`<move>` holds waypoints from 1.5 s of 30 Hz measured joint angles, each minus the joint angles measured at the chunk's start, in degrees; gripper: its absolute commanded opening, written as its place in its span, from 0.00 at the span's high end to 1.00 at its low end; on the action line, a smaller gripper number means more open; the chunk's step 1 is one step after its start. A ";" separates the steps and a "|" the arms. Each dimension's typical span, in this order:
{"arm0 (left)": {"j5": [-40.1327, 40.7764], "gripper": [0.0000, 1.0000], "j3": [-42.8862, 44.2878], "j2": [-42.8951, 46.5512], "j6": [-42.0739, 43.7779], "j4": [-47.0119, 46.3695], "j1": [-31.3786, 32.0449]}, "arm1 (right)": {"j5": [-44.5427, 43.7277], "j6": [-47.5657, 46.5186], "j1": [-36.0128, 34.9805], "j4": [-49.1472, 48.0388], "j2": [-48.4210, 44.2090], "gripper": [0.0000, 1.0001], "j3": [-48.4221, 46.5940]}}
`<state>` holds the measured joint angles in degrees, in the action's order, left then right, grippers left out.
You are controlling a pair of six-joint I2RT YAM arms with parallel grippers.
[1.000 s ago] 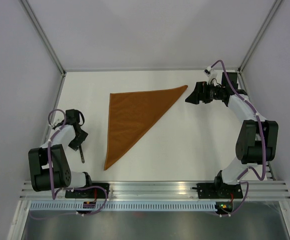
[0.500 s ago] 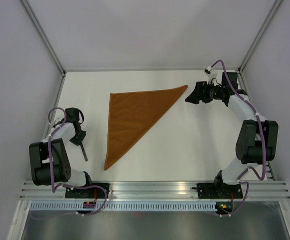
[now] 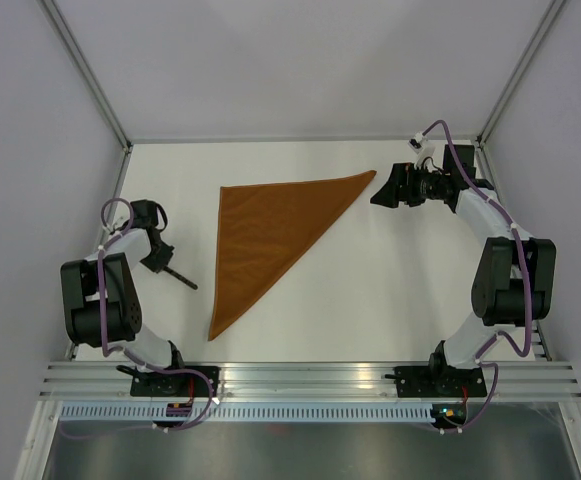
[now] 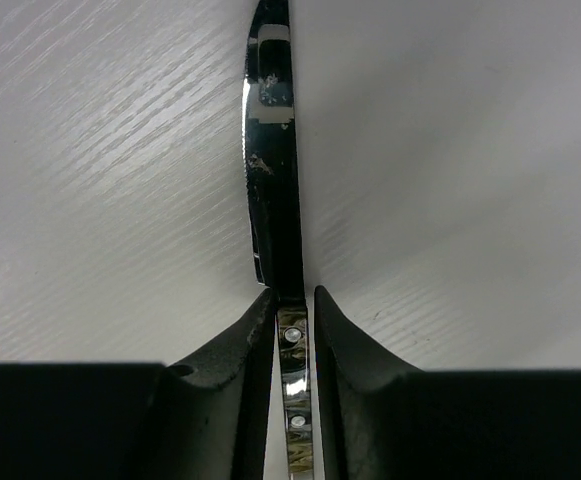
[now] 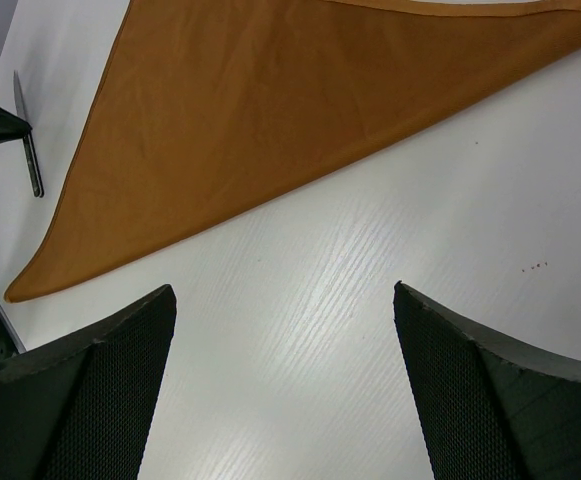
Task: Fold the napkin, place the utensils inside, and roll it up
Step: Grab a utensil with the left arm
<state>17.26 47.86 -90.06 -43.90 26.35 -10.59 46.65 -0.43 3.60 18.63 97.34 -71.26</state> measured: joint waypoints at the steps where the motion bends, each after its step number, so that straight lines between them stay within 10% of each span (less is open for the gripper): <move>1: -0.46 0.71 0.59 -0.50 0.39 -0.26 0.00 | 0.00 0.07 0.00 -0.04 0.04 0.05 0.00; 18: -4.66 0.60 -4.83 4.66 -0.79 -3.58 0.09 | 0.02 1.53 0.00 -0.22 0.09 0.05 -0.02; 45: -4.26 0.98 0.26 -0.31 -0.61 -1.99 0.81 | 1.11 1.64 0.00 0.76 0.09 0.05 -0.50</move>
<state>12.99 48.12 -90.37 -44.51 24.36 -9.78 47.77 1.21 3.60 19.40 97.43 -71.77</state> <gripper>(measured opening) 0.159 0.949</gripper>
